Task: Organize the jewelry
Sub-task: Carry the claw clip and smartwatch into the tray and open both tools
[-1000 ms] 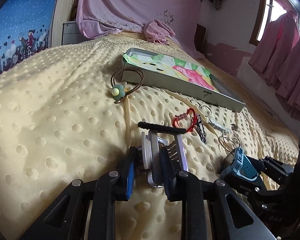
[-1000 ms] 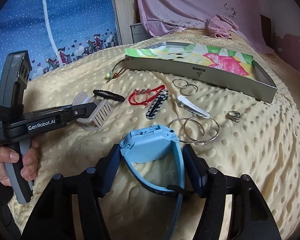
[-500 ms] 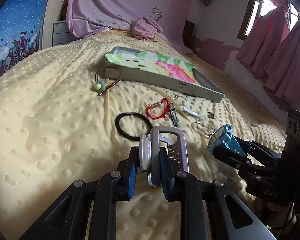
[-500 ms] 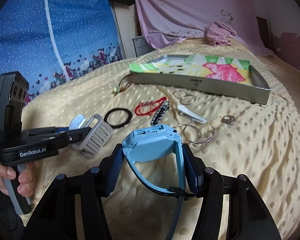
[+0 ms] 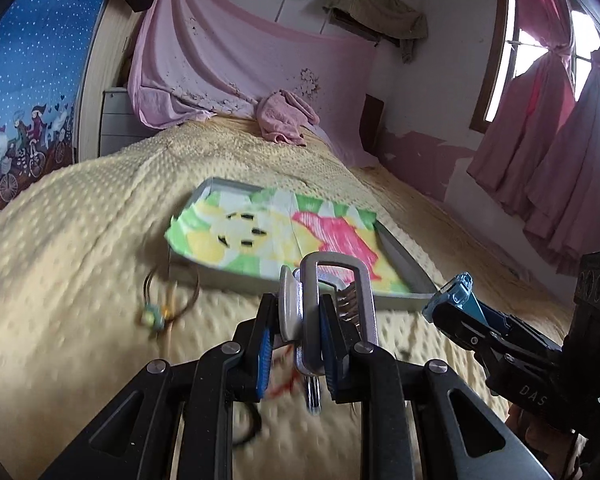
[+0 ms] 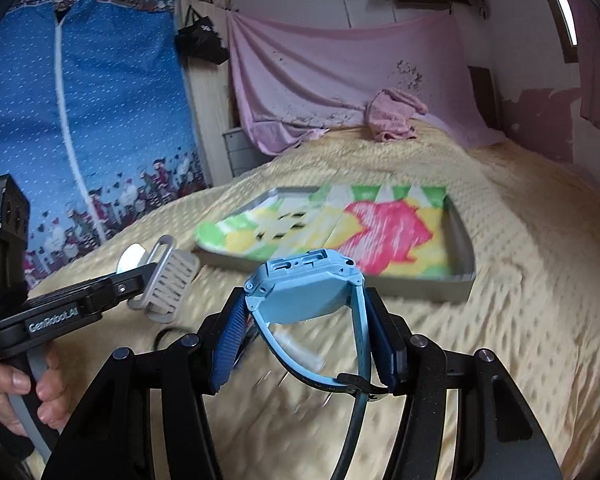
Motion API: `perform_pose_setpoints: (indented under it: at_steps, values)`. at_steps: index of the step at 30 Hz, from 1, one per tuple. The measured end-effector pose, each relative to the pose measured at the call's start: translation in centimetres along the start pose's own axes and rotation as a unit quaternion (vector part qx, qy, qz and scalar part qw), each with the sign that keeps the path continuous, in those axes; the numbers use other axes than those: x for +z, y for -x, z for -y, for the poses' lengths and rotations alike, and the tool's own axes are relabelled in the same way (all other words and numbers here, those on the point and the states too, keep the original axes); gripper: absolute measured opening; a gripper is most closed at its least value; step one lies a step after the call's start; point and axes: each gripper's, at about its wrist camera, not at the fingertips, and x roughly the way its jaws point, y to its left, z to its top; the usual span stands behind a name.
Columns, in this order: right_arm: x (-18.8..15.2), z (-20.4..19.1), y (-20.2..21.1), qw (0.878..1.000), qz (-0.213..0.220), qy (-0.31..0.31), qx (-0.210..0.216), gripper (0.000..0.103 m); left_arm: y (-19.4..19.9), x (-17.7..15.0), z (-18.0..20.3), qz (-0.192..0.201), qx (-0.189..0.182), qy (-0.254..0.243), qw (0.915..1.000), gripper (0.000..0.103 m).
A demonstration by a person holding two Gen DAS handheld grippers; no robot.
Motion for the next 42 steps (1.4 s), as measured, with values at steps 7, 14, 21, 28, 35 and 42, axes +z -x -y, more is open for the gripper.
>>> perform_pose_setpoints:
  at_steps: [7,14,21,28,35,42]
  values:
    - [4.6,3.0,-7.4,0.999,-0.006,-0.013,-0.033,0.052,-7.3,4.7,-1.0,-0.026,0.005,0.021,0.9994,0.02]
    - [5.7,4.7,-13.8,0.996,-0.061,-0.027,-0.056,0.052,-13.4,5.6,-2.2,-0.102,0.022,0.017,0.9944,0.02]
    - [4.3,3.9,-16.5,0.992,-0.104,-0.012,-0.068,0.052,-15.4,4.0,-1.9,-0.138,0.038,0.009,0.9896,0.02]
    - [3.7,4.2,-16.7,0.991,-0.115,-0.009,-0.072,0.053,-14.8,3.4,-1.5,-0.13,0.052,-0.008,0.99,0.024]
    - [3.4,4.5,-14.3,0.995,-0.076,-0.018,-0.064,0.059,-11.9,3.1,-1.8,-0.07,0.054,0.007,0.9961,0.068]
    - [3.0,3.6,-8.5,0.997,0.006,-0.023,-0.075,0.075,-6.9,2.3,-1.3,0.0,0.064,0.001,0.9979,0.089]
